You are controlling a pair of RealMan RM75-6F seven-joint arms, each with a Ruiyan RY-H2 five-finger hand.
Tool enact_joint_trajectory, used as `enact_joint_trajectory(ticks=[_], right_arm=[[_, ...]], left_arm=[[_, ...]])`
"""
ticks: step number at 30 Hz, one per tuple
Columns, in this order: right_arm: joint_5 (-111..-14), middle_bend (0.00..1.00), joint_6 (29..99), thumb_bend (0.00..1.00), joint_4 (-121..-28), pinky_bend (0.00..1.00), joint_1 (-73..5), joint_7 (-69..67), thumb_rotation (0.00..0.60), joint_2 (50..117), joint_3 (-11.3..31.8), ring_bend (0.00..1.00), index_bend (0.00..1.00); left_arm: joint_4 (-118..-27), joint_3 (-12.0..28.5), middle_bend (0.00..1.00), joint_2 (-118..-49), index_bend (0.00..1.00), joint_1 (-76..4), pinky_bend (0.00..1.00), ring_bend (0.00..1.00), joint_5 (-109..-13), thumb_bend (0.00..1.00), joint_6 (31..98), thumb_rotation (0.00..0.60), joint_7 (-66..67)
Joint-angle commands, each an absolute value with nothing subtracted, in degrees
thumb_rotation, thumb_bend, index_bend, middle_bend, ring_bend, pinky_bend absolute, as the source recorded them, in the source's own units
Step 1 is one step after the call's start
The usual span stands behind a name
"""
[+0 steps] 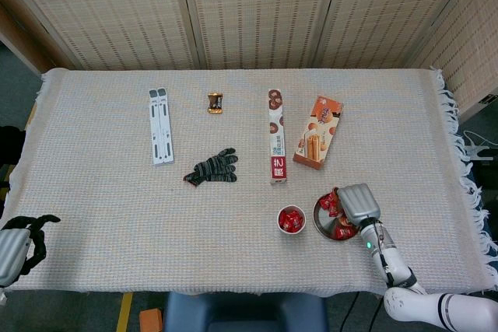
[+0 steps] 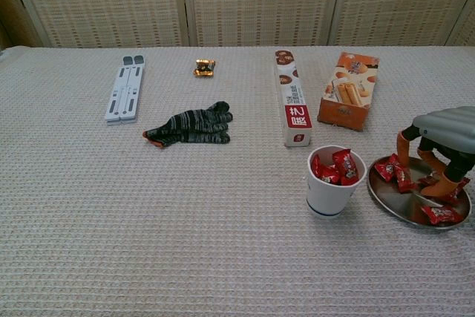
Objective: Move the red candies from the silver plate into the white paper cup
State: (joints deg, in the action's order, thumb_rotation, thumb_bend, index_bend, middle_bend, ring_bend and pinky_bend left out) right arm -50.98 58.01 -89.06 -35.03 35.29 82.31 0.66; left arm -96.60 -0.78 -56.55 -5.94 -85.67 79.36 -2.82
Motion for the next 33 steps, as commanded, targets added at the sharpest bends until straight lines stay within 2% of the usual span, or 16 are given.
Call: enact_joint_trajectory(ticks=[1, 12, 20, 26, 33], right_arm=[[-51.22, 0.77, 57.68, 0.1, -88.59, 1.0, -35.0, 34.97, 0.6, 82.74, 0.63, 0.81, 0.45], [-52.04, 0.77, 57.47, 0.1, -87.68, 1.0, -34.47, 33.98, 0.6, 83.14, 0.74, 0.82, 0.59], [-52.48, 0.77, 57.64, 0.12, -88.55, 1.0, -34.17, 33.64, 0.6, 82.58, 0.95, 0.82, 0.63], [-55.93, 0.77, 61.2, 0.13, -94.77, 1.0, -33.2, 33.18, 0.6, 79.47, 1.35, 0.82, 0.64], [-59.62, 0.77, 66.09, 0.14, -106.21, 1.0, -32.04, 34.37, 0.6, 73.58, 2.16, 0.82, 0.64]], left_arm=[[-96.61, -0.78, 0.4, -56.53, 0.31, -5.94, 0.25, 0.31, -85.65, 0.64, 79.33, 0.6, -2.88], [-96.59, -0.77, 0.41, -56.49, 0.31, -5.95, 0.25, 0.31, -85.68, 0.64, 79.33, 0.6, -3.01], [-96.6, -0.79, 0.41, -56.49, 0.31, -5.95, 0.25, 0.31, -85.7, 0.64, 79.3, 0.6, -2.95], [-96.6, -0.8, 0.4, -56.48, 0.31, -5.98, 0.25, 0.31, -85.71, 0.64, 79.24, 0.6, -3.0], [-96.68, -0.91, 0.41, -56.51, 0.31, -5.97, 0.25, 0.31, -85.95, 0.64, 79.28, 0.6, -2.8]])
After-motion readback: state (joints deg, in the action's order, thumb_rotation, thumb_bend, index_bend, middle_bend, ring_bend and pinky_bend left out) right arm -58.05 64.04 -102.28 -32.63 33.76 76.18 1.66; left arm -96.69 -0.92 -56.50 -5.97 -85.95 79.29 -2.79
